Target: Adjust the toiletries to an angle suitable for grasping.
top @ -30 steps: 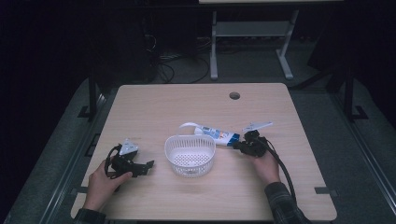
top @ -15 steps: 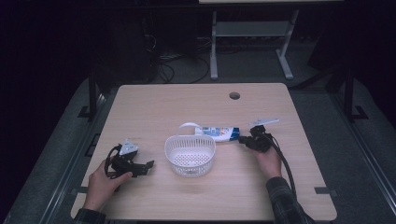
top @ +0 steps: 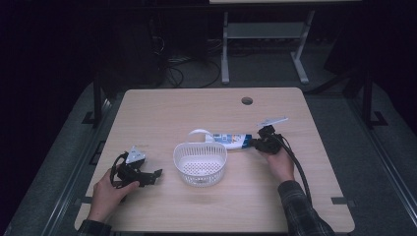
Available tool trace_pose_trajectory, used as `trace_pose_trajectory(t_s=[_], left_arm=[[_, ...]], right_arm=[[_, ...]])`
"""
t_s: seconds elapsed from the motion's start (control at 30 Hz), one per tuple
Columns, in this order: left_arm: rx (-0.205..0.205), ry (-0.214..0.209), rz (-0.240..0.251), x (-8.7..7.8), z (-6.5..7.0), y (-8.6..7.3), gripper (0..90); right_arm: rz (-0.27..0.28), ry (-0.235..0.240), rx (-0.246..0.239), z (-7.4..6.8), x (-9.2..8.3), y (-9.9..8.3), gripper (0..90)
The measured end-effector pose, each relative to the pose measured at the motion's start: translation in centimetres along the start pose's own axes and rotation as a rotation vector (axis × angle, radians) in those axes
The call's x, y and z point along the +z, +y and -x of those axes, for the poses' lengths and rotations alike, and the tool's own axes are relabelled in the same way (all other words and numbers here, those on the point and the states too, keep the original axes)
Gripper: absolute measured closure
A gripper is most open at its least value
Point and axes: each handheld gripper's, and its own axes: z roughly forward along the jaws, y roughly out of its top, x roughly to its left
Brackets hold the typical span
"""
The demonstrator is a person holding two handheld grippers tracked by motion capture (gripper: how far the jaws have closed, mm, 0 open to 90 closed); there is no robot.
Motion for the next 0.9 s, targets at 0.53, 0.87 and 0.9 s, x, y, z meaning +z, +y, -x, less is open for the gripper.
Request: trace_pose_trajectory(t_s=[0.53,0.87,0.9], left_arm=[[0.000,-0.001,0.000,0.0,0.0,0.0,12.9],[0.001,-0.001,0.000,0.0,0.0,0.0,12.9],[0.001,-0.001,0.000,0.0,0.0,0.0,12.9]], right_arm=[[0.007,-0.046,0.008,1.1,0.8,2.6,89.8],[0.066,0.079,-0.024,-1.3,0.9,4.5,89.7],[0.075,0.098,-0.035,-1.8,1.2,4.8,89.8]])
